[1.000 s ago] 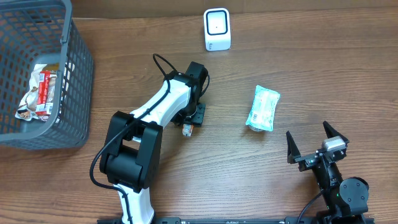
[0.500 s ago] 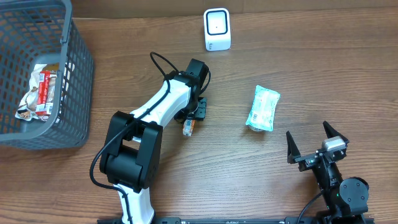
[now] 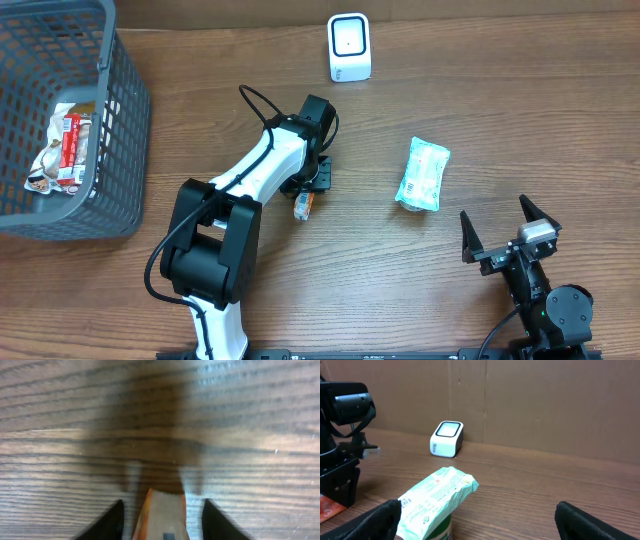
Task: Scan the item barcode
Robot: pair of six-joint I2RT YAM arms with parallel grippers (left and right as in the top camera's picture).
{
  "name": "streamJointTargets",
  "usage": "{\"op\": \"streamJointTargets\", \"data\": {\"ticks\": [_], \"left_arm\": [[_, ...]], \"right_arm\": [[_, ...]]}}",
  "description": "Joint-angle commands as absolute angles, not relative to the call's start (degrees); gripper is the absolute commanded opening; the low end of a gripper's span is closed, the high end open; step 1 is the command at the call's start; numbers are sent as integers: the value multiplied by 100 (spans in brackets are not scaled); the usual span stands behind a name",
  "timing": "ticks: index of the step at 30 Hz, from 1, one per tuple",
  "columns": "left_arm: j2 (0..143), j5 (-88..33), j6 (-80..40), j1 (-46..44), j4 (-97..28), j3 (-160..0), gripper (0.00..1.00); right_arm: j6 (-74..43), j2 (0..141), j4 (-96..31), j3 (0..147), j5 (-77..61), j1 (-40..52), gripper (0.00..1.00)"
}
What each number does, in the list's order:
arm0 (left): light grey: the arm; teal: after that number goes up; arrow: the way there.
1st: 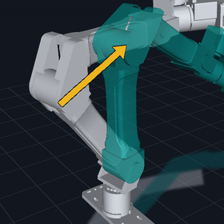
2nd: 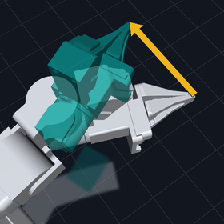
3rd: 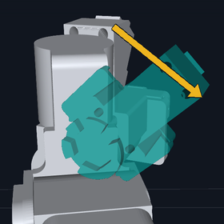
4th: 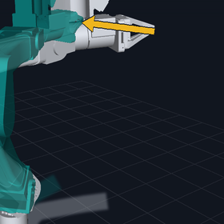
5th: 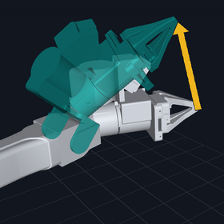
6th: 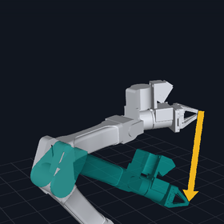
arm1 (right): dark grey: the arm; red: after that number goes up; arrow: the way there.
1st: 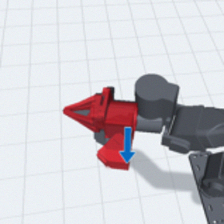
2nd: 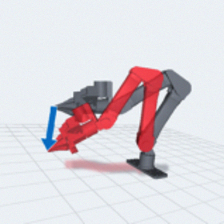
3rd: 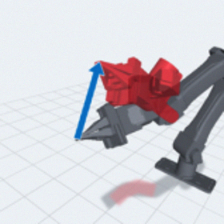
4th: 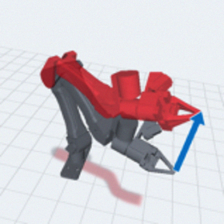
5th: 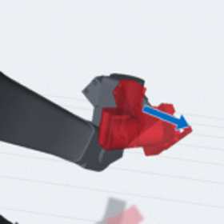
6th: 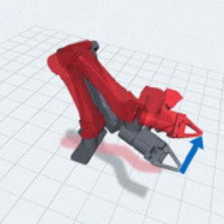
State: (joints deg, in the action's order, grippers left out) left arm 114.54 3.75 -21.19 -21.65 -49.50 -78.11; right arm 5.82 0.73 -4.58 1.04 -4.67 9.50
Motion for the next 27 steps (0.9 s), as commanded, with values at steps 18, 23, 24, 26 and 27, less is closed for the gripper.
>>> {"op": "streamJointTargets", "data": {"ticks": [18,23,24,26,27], "left_arm": [[11323,-213,-2303,-2182,-5909,-10392,55],[11325,-1769,-1927,-2309,-5743,-10449,62],[11325,-1844,-1922,-2355,-5719,-10422,64],[11336,-1929,-1927,-2519,-5690,-10392,69],[11354,-1935,-1925,-2582,-5673,-10392,70]], "right_arm": [[585,23,-443,45,-480,945,100],[585,23,-443,45,-480,945,100],[585,23,-443,45,-482,945,100],[585,23,-443,45,-480,945,100],[585,23,-443,45,-480,945,100]]}}
